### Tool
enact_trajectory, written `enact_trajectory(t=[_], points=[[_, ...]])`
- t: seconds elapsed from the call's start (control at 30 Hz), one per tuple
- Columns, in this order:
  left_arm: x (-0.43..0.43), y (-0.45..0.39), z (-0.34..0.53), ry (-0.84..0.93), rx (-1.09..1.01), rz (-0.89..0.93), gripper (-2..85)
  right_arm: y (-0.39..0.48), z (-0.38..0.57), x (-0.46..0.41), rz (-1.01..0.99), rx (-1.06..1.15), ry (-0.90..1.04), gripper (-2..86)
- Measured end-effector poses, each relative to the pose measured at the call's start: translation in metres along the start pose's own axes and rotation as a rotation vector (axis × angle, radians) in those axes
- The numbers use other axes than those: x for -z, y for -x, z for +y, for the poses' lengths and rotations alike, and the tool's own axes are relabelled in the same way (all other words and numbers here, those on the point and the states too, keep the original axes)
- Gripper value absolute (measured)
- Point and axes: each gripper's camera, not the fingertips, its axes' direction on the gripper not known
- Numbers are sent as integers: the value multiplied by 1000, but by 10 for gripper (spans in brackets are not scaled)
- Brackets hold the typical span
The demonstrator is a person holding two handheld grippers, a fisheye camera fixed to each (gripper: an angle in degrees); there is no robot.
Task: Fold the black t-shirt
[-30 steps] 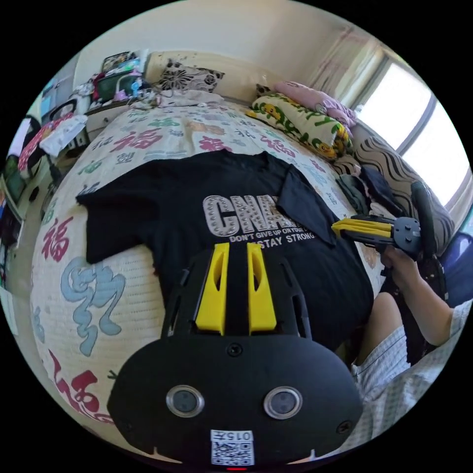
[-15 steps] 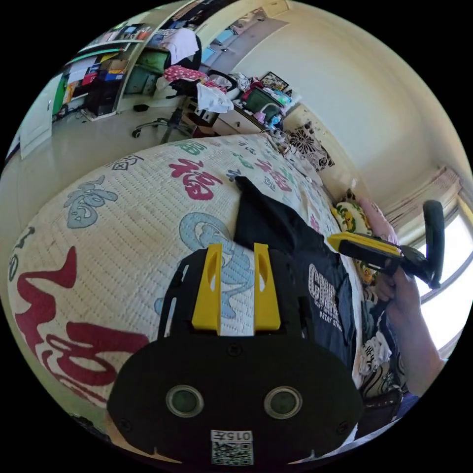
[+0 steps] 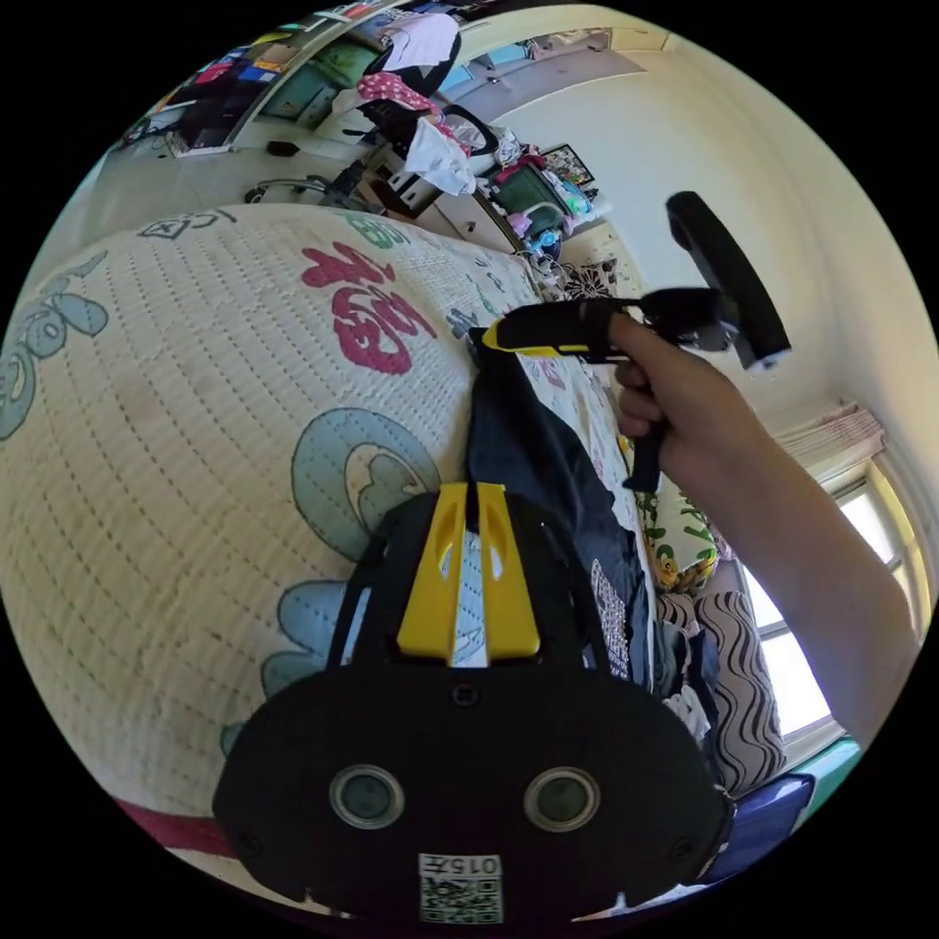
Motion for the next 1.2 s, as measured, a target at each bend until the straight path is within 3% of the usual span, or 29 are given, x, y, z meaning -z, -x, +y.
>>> enact_trajectory(t=[0.13, 0.27, 0.43, 0.67, 0.83, 1.0, 1.2], points=[[14, 4, 14, -4, 41, 0, -3, -7, -27, -6, -13, -15, 69, 76], [20, 2, 19, 7, 36, 10, -4, -14, -40, 0, -5, -24, 85, 4], [30, -38, 20, -21, -161, -89, -5, -49, -37, 44, -65, -33, -11, -9], [31, -133, 43, -4, -546, -84, -4, -185, 46, 142, -261, -242, -250, -10], [-10, -207, 105, 156, -814, -85, -2, -266, 144, 160, -300, -409, -263, -9], [-63, -225, 139, 294, -821, -100, 1, -319, 221, 139, -309, -620, -200, -8], [-99, -241, 163, 449, -824, -62, 26, -350, 255, 131, -342, -708, -102, 6]])
